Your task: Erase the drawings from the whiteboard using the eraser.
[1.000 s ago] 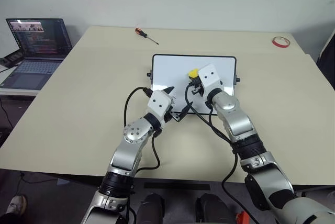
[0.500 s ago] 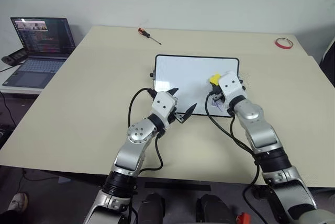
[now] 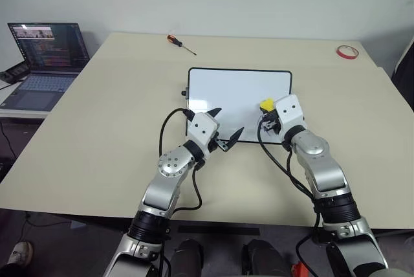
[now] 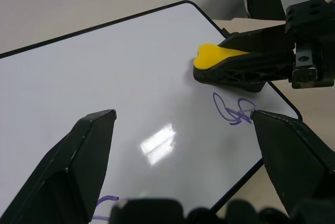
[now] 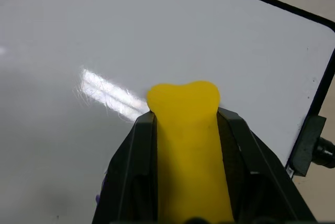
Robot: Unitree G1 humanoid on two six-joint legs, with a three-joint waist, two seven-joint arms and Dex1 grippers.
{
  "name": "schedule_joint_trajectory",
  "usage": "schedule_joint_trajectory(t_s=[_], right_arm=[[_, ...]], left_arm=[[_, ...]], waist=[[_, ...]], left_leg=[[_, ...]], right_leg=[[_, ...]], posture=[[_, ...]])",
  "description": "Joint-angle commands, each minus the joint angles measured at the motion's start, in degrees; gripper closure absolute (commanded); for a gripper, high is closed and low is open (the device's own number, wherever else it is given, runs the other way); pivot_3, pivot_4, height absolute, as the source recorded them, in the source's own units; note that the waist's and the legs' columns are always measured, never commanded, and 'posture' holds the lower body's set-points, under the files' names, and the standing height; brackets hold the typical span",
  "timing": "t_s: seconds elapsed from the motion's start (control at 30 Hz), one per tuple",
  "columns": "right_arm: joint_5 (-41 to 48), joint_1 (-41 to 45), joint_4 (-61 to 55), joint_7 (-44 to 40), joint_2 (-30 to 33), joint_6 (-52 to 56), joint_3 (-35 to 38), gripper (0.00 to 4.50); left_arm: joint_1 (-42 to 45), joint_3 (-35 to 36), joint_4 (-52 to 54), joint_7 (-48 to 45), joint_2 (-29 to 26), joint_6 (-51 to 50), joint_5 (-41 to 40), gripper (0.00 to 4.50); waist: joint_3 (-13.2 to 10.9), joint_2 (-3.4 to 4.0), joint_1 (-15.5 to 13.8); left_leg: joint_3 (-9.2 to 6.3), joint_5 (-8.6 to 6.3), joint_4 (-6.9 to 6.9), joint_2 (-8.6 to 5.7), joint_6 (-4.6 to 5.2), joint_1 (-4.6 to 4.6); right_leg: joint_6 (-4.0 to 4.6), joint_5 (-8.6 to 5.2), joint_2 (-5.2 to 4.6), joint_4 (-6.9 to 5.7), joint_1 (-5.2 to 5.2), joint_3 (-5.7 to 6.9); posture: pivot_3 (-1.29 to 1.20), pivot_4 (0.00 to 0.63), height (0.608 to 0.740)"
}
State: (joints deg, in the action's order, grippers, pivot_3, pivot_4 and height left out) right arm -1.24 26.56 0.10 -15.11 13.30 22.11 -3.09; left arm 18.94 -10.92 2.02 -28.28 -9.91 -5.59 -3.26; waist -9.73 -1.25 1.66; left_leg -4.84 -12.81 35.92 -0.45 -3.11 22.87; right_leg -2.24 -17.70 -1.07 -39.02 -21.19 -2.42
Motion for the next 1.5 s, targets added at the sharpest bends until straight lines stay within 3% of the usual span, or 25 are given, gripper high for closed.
schedule_joint_trajectory(t_s=[0.03,0.3,0.53,0.77,1.17,1.5], right_arm=[[3.99,-0.66,-3.94,-1.89,-0.56,-1.85,2.38,3.31],[7.95,-7.37,-13.48,-5.67,3.18,-2.52,5.19,3.31],[7.13,-17.19,-17.18,-9.79,9.16,-11.14,6.2,3.31],[6.36,-21.54,-15.27,-11.01,10.27,-17.94,4.89,3.31],[6.7,-22.25,-14.8,-11.3,10.2,-18.31,4.02,3.31],[6.83,-27.69,-14.95,-13.23,12.45,-19.75,5.19,3.31]], left_arm=[[-1.59,-0.31,4.28,-2.95,-1.04,1.28,-2.38,0.0],[-11.33,1.19,11.75,-7.07,-6.62,0.12,-5.19,0.0],[-16.23,1.21,15.65,-4.72,-7.62,-1.4,-4.78,0.0],[-14.92,1.08,14.62,-2.77,-7.29,-1.36,-3.57,0.0],[-14.29,1.3,13.95,-2.2,-7.21,-1.29,-3.19,0.0],[-13.56,1.5,13.51,-2.11,-7.51,-1.13,-3.23,0.0]], waist=[[-0.03,0.03,0.07],[-0.08,0.08,0.13],[-0.1,0.07,0.01],[-0.11,0.06,0.17],[-0.11,0.05,0.04],[-0.11,0.05,0.07]], left_leg=[[0.0,0.0,-0.02,0.0,0.0,0.01],[-0.03,-0.01,-0.18,0.04,0.0,0.09],[0.02,-0.01,-0.14,0.03,0.0,0.07],[0.1,-0.01,-0.14,0.07,0.0,0.02],[0.09,-0.01,-0.13,0.04,0.0,0.03],[0.09,-0.01,-0.11,0.04,0.0,0.02]], right_leg=[[0.01,-0.01,0.0,0.0,-0.02,-0.01],[0.07,-0.06,-0.03,0.07,-0.18,-0.11],[0.06,-0.07,-0.03,0.07,-0.13,-0.1],[0.06,-0.07,-0.02,0.05,-0.12,-0.11],[0.07,-0.07,-0.01,0.06,-0.11,-0.1],[0.07,-0.07,-0.01,0.05,-0.07,-0.09]], posture=[[0.0,0.15,0.74],[0.0,0.15,0.74],[0.0,0.15,0.74],[0.0,0.15,0.74],[0.0,0.15,0.74],[0.0,0.15,0.74]])
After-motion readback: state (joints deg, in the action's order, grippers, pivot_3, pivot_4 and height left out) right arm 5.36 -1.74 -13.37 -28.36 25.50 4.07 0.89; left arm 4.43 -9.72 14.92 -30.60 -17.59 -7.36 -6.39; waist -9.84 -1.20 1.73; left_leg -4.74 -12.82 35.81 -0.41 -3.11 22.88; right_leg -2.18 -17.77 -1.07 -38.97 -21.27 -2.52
